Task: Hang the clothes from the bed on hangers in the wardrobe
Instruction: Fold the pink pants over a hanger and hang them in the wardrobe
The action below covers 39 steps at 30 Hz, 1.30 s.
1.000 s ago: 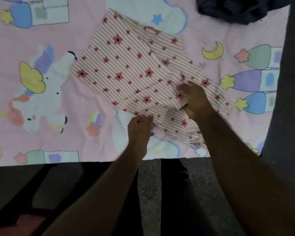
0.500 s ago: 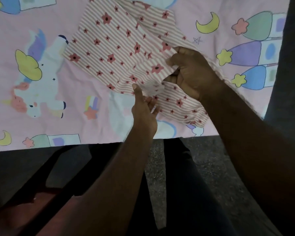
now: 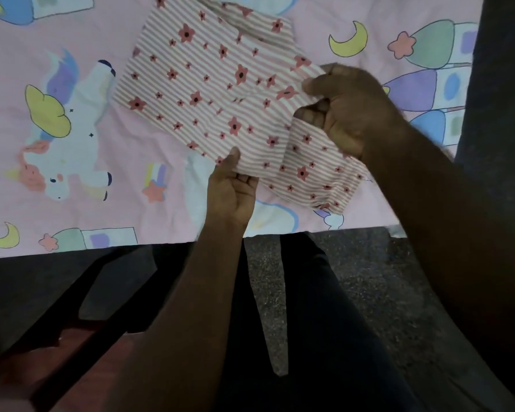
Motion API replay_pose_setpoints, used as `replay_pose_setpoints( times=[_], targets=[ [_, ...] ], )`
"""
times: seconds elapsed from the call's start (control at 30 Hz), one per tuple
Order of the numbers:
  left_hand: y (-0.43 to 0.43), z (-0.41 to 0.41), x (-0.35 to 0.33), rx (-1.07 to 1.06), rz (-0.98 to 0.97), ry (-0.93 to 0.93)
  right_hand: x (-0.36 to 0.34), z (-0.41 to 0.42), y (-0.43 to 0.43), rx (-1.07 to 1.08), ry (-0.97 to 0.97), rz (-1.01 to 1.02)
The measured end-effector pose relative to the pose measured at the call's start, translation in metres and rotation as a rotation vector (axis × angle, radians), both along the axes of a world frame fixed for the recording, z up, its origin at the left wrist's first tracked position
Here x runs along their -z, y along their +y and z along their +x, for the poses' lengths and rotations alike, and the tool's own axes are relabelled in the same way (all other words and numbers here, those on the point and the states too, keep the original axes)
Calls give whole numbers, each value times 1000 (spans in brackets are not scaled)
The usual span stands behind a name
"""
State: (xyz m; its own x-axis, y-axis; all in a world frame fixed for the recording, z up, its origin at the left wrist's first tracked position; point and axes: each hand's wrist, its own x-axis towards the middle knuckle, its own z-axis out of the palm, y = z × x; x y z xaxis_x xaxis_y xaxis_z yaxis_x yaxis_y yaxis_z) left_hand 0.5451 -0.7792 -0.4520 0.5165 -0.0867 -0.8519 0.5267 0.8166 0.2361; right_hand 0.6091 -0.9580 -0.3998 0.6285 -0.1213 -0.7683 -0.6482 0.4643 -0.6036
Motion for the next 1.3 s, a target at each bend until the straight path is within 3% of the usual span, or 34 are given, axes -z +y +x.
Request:
replay_pose_setpoints(
  times=[0.1, 0.2, 0.37, 0.47, 0.7, 0.93, 1.1, 1.3],
  targets=[
    [-21, -22, -6, 133, 20, -39, -1, 0, -31, -178, -88, -264],
    [-55, -46, -6, 247, 58, 71, 11, -7, -67, -285, -35, -429],
    [-94, -79, 10, 484, 119, 256, 53, -49, -105, -250, 245, -497],
    [-94, -88, 17, 655, 127, 286, 66, -71, -105, -176, 278, -481],
    [-91, -80, 19, 635, 209, 332, 77, -64, -94, -89, 201, -554],
    [-103, -74, 14, 575, 315, 373, 73, -43, -96, -237, 213, -686],
    [-101, -86, 1, 660, 329, 318, 60, -49, -113, -191, 208, -628],
    [-100, -89, 7, 815, 313, 409, 90, -75, -114, -233, 332, -840]
  ],
)
